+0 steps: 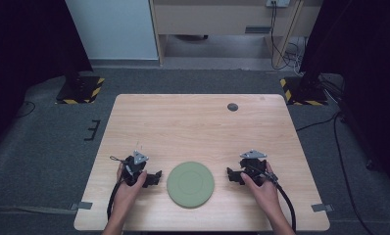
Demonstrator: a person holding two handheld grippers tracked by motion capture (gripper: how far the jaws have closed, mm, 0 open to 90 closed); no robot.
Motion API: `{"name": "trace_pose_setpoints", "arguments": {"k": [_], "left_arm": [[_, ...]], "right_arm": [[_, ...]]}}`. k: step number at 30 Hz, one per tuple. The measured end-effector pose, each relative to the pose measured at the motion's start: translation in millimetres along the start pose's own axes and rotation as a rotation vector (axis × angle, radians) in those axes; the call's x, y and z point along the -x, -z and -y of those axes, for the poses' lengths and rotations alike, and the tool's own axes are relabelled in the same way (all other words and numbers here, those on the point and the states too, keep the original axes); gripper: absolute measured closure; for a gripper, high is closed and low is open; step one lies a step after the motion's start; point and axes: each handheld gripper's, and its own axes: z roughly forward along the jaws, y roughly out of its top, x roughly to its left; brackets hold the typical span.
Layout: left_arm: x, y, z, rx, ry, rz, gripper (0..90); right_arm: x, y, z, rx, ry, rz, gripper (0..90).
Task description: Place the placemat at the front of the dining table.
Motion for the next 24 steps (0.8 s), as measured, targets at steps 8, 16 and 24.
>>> {"name": "trace_pose_setpoints", "arguments": {"k": [8,16,24], "left_arm": [[1.5,1.1,0.4,0.01,-0.01,0.003,0.4],[13.5,20.6,9.5,0.059,-0.017,0.038,3.6],[29.0,38.9,20.5,0.081,-0.064,0.102,3.3]], "right_arm": [[-3.2,-1.5,-2.1,-0.004,0.026,-0.021,1.5],[-7.9,21.6,-1.3,0.073,0.141,-0.081,7.6],[-26.0,35.0,8.0,0.102,0.153,-0.165,10.0]]}}
